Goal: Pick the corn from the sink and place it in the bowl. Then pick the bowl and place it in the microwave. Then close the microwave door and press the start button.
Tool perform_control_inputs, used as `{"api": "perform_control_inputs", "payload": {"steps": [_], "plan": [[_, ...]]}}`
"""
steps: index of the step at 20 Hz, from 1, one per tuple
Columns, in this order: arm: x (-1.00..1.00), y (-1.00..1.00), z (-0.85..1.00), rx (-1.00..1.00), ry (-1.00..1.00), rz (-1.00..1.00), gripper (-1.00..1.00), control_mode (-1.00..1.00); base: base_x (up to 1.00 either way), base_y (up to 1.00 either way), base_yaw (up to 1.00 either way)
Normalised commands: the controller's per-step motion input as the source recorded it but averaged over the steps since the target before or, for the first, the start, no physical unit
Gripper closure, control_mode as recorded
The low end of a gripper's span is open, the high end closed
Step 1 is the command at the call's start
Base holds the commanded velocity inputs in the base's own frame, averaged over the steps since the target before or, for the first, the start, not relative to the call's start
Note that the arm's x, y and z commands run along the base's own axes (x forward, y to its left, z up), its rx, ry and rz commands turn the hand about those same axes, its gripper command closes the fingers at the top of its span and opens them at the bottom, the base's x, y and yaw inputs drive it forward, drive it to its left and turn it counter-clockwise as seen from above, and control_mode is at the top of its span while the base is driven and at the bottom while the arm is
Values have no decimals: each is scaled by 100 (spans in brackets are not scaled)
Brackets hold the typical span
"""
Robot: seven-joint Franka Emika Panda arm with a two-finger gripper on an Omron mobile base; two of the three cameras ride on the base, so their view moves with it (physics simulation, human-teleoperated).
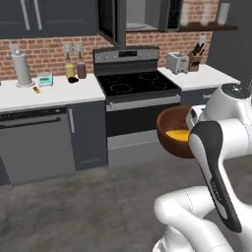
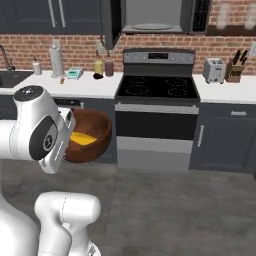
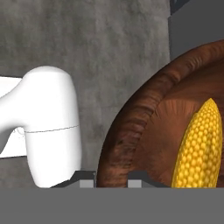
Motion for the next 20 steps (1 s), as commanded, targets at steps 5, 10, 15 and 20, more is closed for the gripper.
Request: {"api": "perform_control_inputs", "payload": {"steps": [5, 10, 15, 20], "plan": [[0, 0, 0, 0, 0, 0, 100, 100, 6, -100, 26], [0, 0, 0, 0, 0, 0, 100, 100, 0, -100, 34], [0, 0, 0, 0, 0, 0, 100, 100, 42, -79, 46], [0, 0, 0, 0, 0, 0, 100, 100, 82, -75, 36]]}}
